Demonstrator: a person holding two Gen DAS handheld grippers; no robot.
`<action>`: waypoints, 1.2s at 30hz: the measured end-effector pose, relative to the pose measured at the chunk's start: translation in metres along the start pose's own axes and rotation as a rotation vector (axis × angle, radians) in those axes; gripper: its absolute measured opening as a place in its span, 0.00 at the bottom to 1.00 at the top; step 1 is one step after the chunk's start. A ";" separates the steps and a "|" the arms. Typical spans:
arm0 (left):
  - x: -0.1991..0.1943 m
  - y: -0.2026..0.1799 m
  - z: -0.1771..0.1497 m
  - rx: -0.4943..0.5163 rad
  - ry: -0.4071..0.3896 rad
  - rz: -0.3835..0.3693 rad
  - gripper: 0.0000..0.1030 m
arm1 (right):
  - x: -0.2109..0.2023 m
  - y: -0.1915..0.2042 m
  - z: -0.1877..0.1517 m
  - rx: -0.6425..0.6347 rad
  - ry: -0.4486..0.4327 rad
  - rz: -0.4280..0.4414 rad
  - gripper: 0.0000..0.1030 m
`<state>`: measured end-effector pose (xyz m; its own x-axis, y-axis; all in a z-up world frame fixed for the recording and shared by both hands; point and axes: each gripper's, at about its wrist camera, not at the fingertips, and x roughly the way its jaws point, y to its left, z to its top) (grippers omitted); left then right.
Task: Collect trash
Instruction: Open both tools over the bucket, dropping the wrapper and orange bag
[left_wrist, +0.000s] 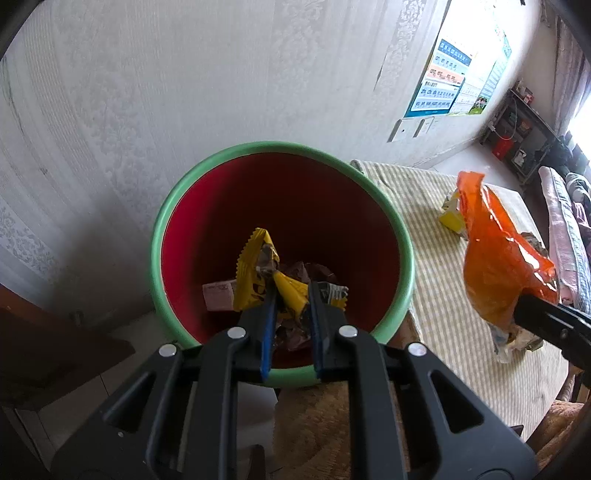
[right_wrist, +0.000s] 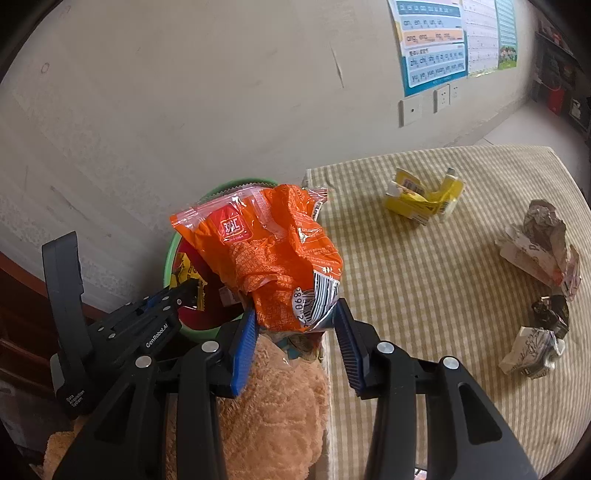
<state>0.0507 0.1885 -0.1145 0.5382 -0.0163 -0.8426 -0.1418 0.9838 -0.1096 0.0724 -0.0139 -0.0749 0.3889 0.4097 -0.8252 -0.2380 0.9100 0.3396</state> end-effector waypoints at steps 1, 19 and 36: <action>0.001 0.001 0.000 -0.002 0.002 0.000 0.15 | 0.001 0.002 0.000 -0.002 0.002 0.001 0.39; 0.010 0.016 -0.001 -0.033 0.008 0.011 0.15 | 0.021 0.017 0.007 -0.026 0.027 0.015 0.39; 0.019 0.022 0.000 -0.049 0.025 0.023 0.15 | 0.032 0.027 0.012 -0.046 0.037 0.033 0.39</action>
<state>0.0572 0.2098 -0.1328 0.5134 0.0008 -0.8581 -0.1944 0.9741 -0.1154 0.0890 0.0244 -0.0873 0.3475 0.4360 -0.8301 -0.2908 0.8918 0.3466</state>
